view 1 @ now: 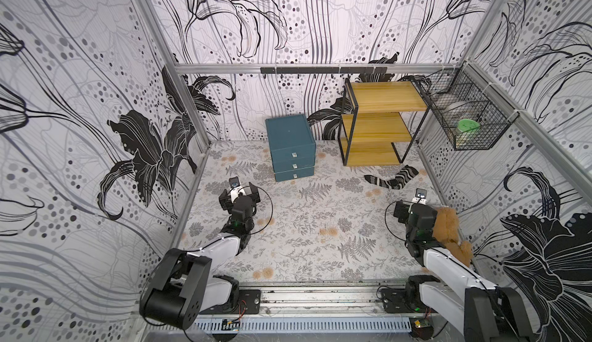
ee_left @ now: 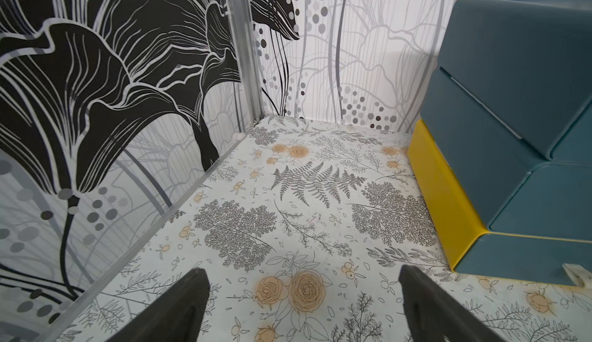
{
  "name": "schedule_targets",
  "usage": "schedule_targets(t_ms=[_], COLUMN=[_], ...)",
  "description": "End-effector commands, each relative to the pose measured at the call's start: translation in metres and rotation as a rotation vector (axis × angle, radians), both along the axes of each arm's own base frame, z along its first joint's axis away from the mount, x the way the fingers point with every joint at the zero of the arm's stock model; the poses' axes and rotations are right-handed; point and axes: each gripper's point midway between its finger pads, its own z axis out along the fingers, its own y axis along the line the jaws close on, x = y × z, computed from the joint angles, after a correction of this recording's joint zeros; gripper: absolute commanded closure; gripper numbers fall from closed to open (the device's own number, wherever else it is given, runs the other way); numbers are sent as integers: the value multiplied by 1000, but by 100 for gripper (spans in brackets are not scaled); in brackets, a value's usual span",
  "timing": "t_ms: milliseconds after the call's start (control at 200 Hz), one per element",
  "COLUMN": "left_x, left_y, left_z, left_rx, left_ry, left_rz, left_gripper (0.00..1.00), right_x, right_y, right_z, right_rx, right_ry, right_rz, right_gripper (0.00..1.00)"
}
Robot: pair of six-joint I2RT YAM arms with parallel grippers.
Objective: Place the brooch boxes into the drawer by color
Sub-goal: Reset both arms
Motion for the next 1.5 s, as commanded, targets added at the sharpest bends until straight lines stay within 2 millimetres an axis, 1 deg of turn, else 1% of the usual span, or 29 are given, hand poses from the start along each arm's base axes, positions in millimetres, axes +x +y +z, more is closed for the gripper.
schedule_targets(t_ms=[0,105,155,195,270,386,446,491,501,541,591,621,651,701,781,846,881,1372,1422,1497], left_x=[7,12,10,8,3,-3,-8,-13,-14,-17,-14,-12,-10,-4,1,0,0,0,0,0], left_y=[-2,-4,-4,-2,2,5,6,8,7,7,4,5,5,4,12,14,14,14,14,14], left_z=[22,14,10,13,12,13,13,8,12,16,8,9,12,6,5,3,5,5,4,5], left_rx=[-26,-26,-27,-31,-54,-70,-80,-82,-78,-54,-83,-79,-63,-81,-102,-117,-110,-102,-102,-102], left_ry=[-153,-143,-145,-174,-188,-219,-242,-253,-275,-297,-252,-261,-268,-225,-226,-221,-232,-224,-223,-225], left_rz=[-36,-58,-67,-68,-64,-74,-84,-78,-85,-93,-103,-100,-101,-100,-102,-96,-102,-99,-98,-98], left_gripper=[3,3,3,3,3,3,3,2,2,2,2,2,2,2,2,2,2,2,2,2], right_x=[13,19,20,21,24,37,44,47,47,47,47,48,50,53,57,58,58,58,59,63], right_y=[9,12,16,20,27,34,37,37,36,35,36,37,37,38,34,32,32,32,33,42], right_z=[27,31,32,32,29,33,29,25,22,18,12,13,7,7,5,4,5,4,4,4], right_rx=[-8,15,35,49,51,37,48,48,49,53,50,50,54,53,56,54,53,52,52,50], right_ry=[-170,-192,-210,-228,-243,-259,-250,-255,-250,-252,-257,-270,-234,-225,-209,-200,-205,-202,-197,-183], right_rz=[89,111,131,149,189,238,254,253,249,241,248,253,253,258,238,226,225,223,229,286], right_gripper=[4,4,4,4,4,4,4,4,4,4,4,4,4,4,4,4,4,4,4,4])
